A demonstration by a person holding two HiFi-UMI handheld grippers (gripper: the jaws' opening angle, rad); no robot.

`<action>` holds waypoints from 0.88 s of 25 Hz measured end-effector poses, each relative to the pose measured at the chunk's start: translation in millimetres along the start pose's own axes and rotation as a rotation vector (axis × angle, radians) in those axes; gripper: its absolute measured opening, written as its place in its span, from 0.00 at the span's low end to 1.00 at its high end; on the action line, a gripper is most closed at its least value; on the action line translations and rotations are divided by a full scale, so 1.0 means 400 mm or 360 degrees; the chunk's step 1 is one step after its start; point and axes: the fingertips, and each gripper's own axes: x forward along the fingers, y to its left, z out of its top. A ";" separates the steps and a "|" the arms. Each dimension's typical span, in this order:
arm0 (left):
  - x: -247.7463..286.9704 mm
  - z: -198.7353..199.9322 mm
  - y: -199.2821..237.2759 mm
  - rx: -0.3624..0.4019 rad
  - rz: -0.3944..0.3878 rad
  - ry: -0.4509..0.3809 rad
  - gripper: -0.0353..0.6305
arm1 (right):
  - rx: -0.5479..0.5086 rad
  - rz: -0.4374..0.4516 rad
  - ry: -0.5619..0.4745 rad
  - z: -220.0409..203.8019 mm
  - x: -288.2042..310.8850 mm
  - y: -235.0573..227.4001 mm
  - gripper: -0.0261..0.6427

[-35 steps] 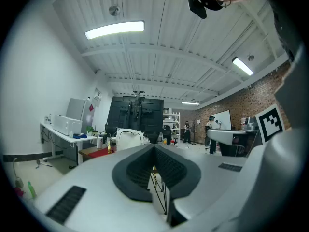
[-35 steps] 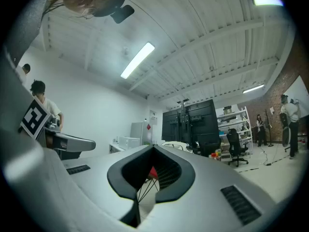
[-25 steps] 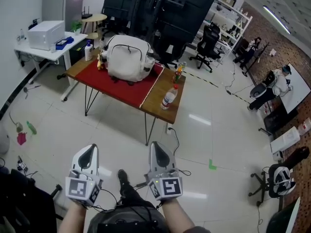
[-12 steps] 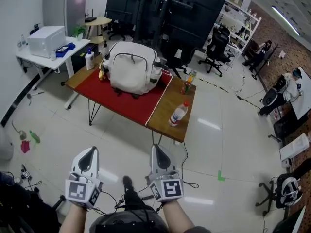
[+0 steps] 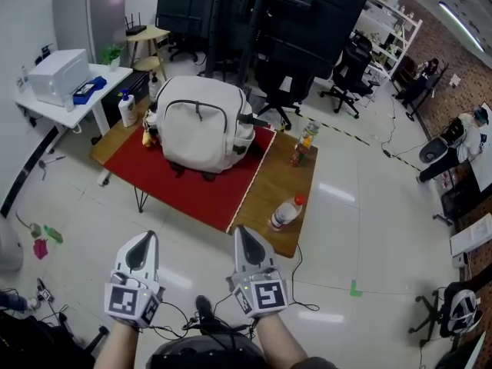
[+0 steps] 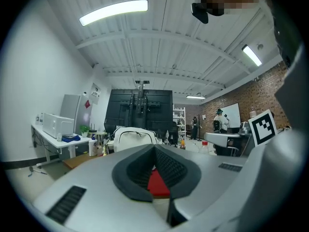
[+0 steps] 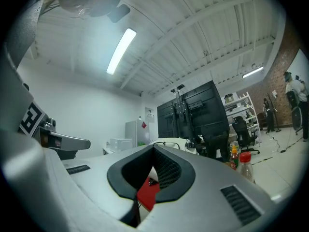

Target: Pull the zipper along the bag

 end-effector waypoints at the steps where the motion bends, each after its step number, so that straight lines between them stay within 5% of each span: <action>1: 0.037 0.002 0.001 0.0007 -0.0011 0.0001 0.08 | 0.0000 0.0002 0.0001 -0.003 0.026 -0.022 0.06; 10: 0.272 0.014 0.041 0.0042 -0.0017 -0.0006 0.08 | 0.0011 0.0074 0.0001 -0.023 0.225 -0.146 0.06; 22: 0.369 0.069 0.091 0.0037 0.0032 -0.0040 0.08 | -0.0013 0.0141 -0.0007 -0.020 0.333 -0.162 0.06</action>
